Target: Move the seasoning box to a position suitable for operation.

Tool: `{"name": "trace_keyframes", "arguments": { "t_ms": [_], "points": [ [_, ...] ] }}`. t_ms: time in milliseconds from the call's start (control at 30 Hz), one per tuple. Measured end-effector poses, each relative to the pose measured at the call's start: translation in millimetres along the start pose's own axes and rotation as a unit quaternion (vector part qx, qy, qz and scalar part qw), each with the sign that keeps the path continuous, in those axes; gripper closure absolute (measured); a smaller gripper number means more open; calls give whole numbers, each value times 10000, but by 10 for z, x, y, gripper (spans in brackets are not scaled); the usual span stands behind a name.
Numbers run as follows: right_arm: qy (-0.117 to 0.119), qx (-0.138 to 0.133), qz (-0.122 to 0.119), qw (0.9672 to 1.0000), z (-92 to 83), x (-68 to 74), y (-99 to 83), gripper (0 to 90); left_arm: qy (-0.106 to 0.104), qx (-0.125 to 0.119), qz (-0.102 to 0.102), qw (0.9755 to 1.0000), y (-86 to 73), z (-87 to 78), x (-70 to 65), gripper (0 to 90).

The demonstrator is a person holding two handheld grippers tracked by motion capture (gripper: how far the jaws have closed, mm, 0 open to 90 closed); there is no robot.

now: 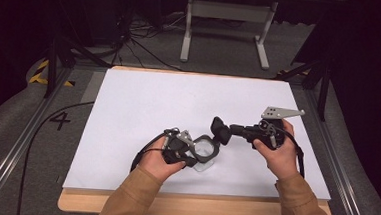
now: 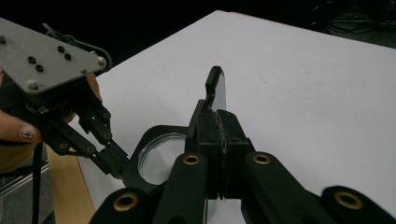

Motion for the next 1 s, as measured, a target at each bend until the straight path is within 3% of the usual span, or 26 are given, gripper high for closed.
{"name": "trace_keyframes", "arguments": {
  "t_ms": [133, 300, 533, 567, 667, 800, 1000],
  "points": [
    [50, 11, -72, 10000, 21, 30, 2, 900, 2, -22, -44, 10000, 1, 4, -5, 898],
    [313, 96, -111, 9994, 97, 108, -10, 900, -2, -1, 4, 10000, 0, 0, 1, 898],
    [560, 576, -260, 9964, 328, 230, -93, 900, 3, -7, 28, 10000, -2, -1, 4, 897],
    [608, 774, -315, 9946, 394, 265, -121, 900, 20, -25, 19, 10000, -2, 1, -3, 897],
    [715, 886, -308, 9930, 461, 305, -153, 900, 31, -6, 22, 10000, -3, -3, -5, 897],
    [719, 1247, -316, 9891, 599, 319, -246, 900, 5, -21, 37, 10000, 0, -7, -5, 895],
    [705, 1310, -357, 9882, 645, 333, -274, 900, -57, -35, -3, 10000, 6, -31, -17, 886]
  ]
}}
Point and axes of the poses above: each handheld gripper's, and its own axes: z roughly forward along the jaws, y roughly out of its top, x roughly to its left, the point moved 4 cm from there along z, roughly forward along the jaws, and after that the axes turned 14 degrees about y, right-handed, at the moved point
